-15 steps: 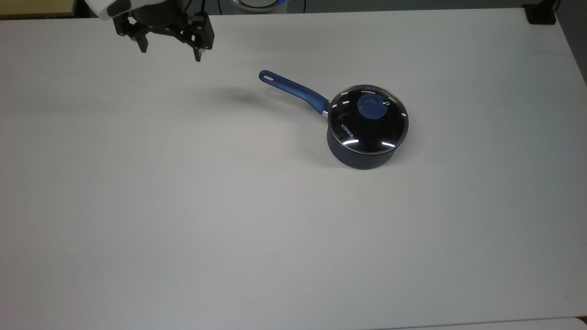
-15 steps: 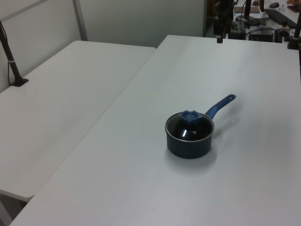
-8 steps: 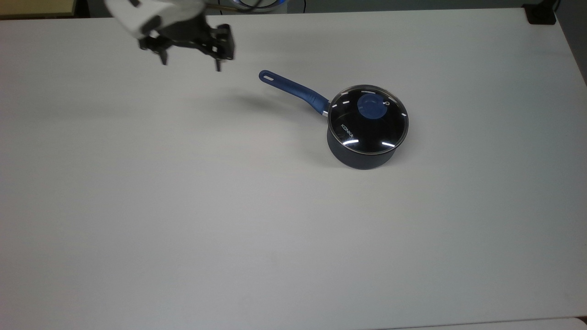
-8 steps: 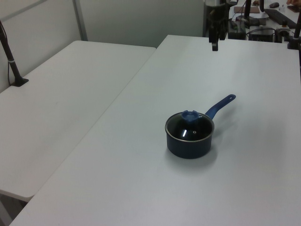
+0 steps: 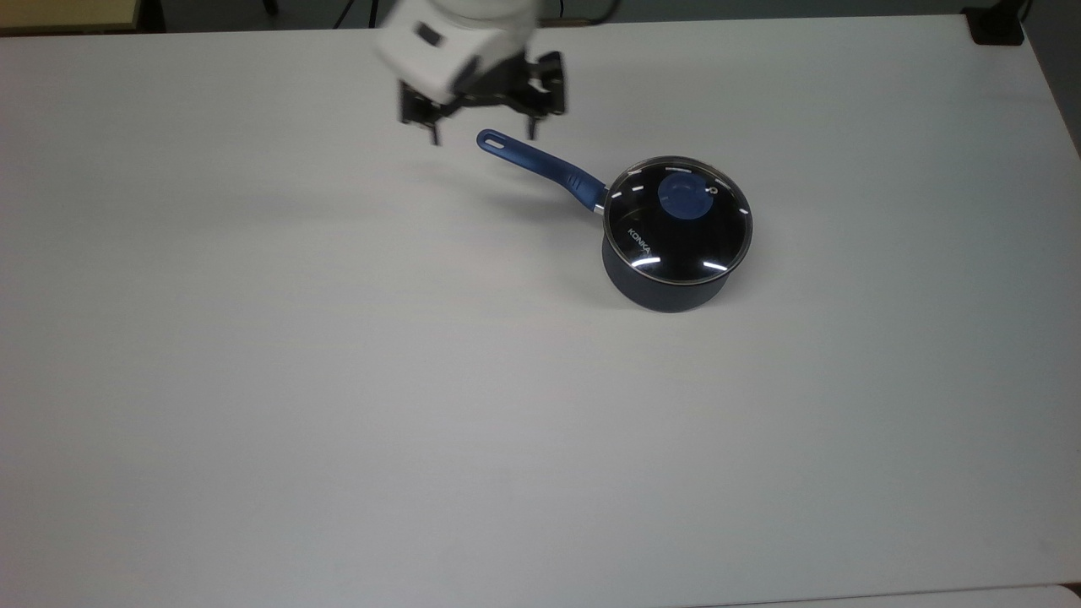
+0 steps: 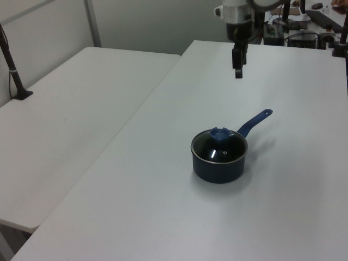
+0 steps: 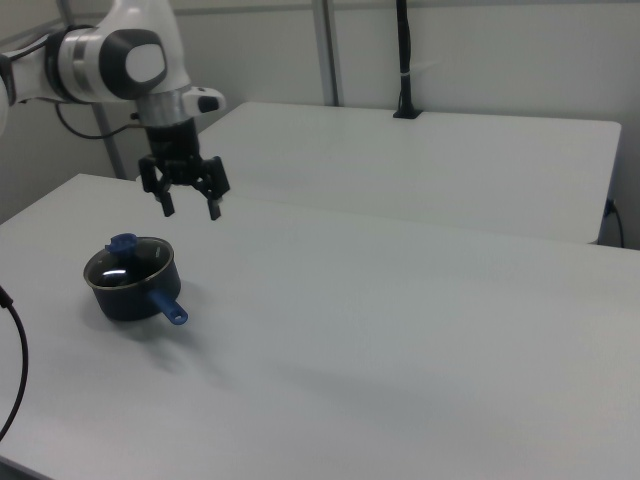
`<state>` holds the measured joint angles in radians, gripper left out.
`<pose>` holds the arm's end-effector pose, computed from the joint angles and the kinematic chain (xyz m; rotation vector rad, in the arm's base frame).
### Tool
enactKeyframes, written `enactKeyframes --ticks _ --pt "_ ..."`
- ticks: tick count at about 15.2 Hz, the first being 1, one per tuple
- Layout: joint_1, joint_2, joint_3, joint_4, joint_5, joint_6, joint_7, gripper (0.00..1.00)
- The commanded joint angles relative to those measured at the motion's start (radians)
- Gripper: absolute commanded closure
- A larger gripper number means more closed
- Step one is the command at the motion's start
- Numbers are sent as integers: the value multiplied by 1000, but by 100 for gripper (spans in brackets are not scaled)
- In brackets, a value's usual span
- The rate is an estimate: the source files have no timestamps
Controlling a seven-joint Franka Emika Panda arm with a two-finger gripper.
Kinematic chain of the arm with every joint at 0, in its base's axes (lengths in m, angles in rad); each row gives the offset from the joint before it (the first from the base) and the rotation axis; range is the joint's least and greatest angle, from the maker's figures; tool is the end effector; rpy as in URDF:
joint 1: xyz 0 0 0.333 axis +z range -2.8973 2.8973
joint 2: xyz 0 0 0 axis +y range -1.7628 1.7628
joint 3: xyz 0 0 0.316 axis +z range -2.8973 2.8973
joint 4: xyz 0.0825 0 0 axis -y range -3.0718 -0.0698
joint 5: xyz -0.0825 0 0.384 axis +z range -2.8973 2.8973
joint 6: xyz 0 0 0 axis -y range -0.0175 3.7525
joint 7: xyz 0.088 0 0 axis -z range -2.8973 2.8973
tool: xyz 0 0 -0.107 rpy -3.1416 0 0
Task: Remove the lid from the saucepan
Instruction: 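Move the open gripper over the saucepan and lower toward the blue lid knob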
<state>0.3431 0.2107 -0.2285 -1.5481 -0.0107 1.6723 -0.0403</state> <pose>0.6115 0.0814 0.5230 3.0683 0.2450 -0.1214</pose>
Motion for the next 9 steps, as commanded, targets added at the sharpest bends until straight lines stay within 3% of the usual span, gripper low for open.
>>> enactKeyframes --ticks 1,9 --pt "91 44 -12 6 23 87 -41 0" --pt "141 95 47 13 31 188 -35 0"
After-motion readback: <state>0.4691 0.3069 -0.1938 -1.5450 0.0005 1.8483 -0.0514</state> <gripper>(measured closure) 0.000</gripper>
